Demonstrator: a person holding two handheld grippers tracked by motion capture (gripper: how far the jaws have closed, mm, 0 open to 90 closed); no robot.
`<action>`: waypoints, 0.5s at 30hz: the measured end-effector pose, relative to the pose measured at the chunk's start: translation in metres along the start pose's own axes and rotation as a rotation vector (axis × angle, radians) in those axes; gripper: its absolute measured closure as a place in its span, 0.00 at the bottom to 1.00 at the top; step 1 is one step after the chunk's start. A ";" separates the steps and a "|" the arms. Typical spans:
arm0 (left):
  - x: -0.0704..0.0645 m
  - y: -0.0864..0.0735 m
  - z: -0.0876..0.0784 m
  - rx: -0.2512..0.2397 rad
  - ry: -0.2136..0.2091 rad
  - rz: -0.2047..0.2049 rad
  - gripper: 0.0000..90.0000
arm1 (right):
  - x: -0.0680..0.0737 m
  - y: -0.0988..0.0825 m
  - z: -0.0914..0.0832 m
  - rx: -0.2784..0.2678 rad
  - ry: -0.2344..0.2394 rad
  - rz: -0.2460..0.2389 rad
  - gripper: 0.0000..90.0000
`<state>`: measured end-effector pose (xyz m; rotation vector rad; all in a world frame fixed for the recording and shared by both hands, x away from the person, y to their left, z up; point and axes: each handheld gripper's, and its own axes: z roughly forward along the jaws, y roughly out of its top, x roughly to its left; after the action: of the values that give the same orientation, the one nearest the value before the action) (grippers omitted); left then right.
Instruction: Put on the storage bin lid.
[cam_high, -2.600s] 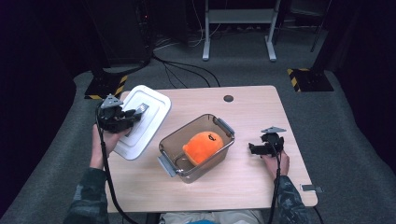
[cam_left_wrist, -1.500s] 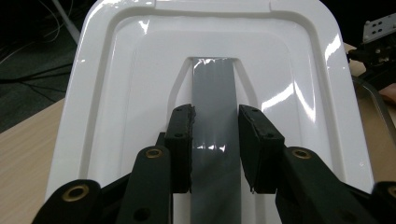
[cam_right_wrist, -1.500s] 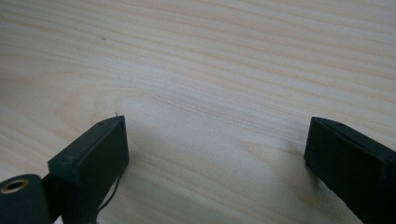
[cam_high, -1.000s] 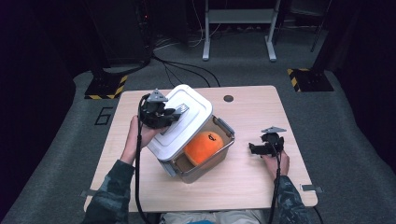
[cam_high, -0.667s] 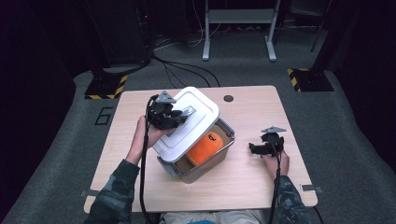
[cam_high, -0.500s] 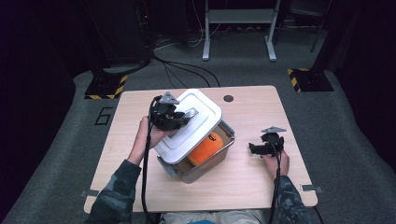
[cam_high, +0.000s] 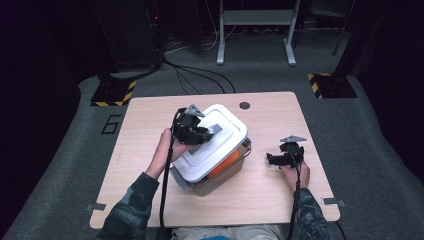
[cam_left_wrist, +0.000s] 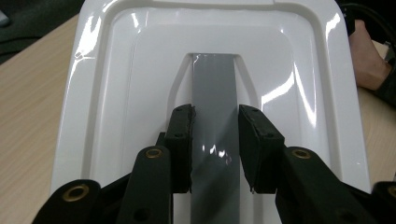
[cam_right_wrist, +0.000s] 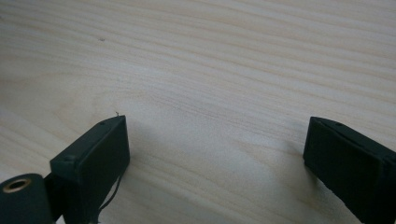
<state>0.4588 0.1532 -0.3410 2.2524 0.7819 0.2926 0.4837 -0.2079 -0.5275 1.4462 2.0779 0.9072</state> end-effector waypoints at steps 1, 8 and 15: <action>-0.001 -0.001 0.004 0.009 -0.003 -0.002 0.74 | 0.000 0.000 0.000 0.000 0.000 0.000 0.07; -0.005 -0.004 0.019 0.048 -0.012 -0.001 0.74 | 0.000 0.000 0.000 -0.001 -0.003 0.001 0.07; -0.008 -0.005 0.030 0.086 -0.004 0.016 0.74 | 0.000 0.000 0.000 -0.002 -0.004 0.001 0.07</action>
<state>0.4623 0.1340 -0.3656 2.3403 0.7880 0.2666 0.4837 -0.2080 -0.5275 1.4471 2.0733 0.9058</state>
